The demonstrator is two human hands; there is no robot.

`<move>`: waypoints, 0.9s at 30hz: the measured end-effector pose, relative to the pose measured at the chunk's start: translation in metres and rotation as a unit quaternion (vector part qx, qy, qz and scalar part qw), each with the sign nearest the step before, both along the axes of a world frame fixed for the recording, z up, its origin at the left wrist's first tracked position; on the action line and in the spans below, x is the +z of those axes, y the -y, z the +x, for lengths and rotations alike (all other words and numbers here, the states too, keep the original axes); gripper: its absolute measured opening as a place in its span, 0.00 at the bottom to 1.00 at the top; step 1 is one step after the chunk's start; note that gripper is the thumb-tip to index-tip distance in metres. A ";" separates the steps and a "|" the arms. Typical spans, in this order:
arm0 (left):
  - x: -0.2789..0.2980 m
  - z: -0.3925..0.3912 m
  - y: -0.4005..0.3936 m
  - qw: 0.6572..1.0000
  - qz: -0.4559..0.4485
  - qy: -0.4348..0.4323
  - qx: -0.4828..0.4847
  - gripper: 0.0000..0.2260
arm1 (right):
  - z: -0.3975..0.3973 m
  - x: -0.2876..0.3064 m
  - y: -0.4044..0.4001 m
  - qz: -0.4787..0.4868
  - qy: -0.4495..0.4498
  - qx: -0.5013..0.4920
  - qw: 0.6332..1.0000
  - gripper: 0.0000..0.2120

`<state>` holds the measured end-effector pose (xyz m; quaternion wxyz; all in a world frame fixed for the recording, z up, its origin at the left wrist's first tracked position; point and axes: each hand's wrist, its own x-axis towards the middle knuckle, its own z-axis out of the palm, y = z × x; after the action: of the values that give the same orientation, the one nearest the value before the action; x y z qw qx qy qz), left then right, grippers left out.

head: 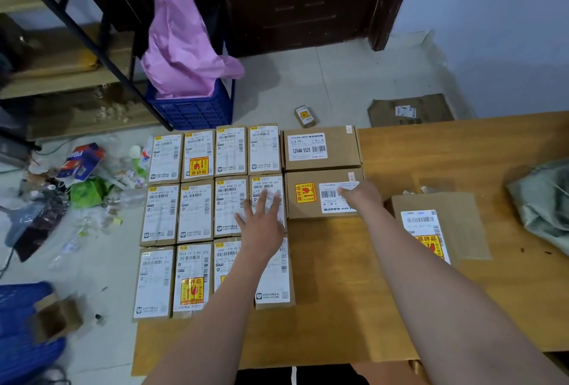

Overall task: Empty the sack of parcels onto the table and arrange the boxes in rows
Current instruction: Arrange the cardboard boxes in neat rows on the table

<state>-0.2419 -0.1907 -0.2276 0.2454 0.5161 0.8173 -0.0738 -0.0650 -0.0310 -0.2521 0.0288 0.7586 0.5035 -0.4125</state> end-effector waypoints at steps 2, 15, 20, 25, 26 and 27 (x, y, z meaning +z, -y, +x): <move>0.001 0.000 0.000 1.000 0.000 0.004 0.002 0.28 | -0.003 0.002 -0.001 0.022 -0.013 -0.008 1.000 0.35; 0.036 0.014 -0.019 0.999 0.041 0.019 0.021 0.25 | 0.020 0.065 -0.004 0.155 0.041 0.014 0.987 0.28; 0.057 0.048 -0.033 0.995 0.061 0.079 0.005 0.25 | 0.068 0.079 -0.001 0.034 0.141 0.009 0.989 0.48; 0.068 0.073 -0.040 0.991 0.066 0.117 -0.009 0.25 | 0.098 0.097 0.025 -0.100 0.194 0.106 0.970 0.50; 0.070 0.076 -0.040 0.990 0.065 0.122 -0.010 0.25 | 0.099 0.098 0.034 -0.102 0.205 0.090 0.969 0.55; 0.071 0.078 -0.040 0.990 0.064 0.126 -0.011 0.25 | 0.100 0.095 0.041 -0.113 0.223 0.087 0.964 0.61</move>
<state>-0.1642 -0.1512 -0.1568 0.3124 0.5449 0.7770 0.0414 0.0348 -0.0724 -0.1569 0.2614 0.7766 0.4985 -0.2830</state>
